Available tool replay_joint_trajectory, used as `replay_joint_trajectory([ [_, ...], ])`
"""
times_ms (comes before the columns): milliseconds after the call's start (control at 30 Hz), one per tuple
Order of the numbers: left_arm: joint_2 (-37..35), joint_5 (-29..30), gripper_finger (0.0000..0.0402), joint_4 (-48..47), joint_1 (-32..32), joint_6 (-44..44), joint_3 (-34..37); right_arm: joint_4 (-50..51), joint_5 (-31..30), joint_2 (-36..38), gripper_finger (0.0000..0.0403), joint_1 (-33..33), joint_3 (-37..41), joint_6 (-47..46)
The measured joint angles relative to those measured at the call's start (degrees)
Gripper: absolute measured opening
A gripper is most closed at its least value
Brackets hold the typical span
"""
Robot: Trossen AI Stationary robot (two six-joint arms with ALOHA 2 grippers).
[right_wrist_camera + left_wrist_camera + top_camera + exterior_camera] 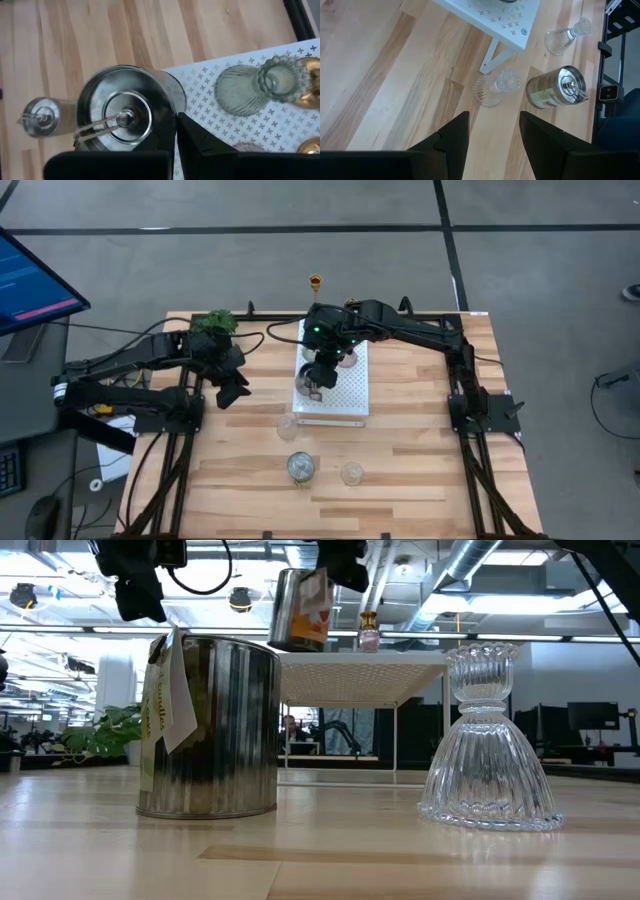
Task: Pick & Place candle stick holders
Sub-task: Put the right silver scented candle on the shelf
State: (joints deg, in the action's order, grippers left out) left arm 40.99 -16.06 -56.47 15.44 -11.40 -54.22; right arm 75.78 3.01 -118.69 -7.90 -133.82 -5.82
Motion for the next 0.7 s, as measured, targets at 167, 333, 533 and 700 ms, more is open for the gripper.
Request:
replay_joint_trajectory([
  [167, 0.0, -0.01, 0.0172, 0.23, -0.01, 0.0, 0.0, 0.27, 0.02, -1.18, 0.0, -0.18, 0.01, 0.24],
  [333, 0.0, -0.01, 0.0172, 0.35, -0.02, 0.0, 0.0, 0.23, 0.0, -2.2, 0.0, -0.2, 0.02, 0.42],
  [533, 0.0, -0.01, 0.0172, 0.42, -0.01, -0.02, 0.0, 0.07, -0.05, -2.57, 0.0, -0.91, 0.0, 1.27],
  [700, 0.0, -0.01, 0.0172, 0.43, -0.02, -0.02, 0.0, 0.29, -1.82, -2.54, 0.0, -1.23, 0.02, 1.25],
])
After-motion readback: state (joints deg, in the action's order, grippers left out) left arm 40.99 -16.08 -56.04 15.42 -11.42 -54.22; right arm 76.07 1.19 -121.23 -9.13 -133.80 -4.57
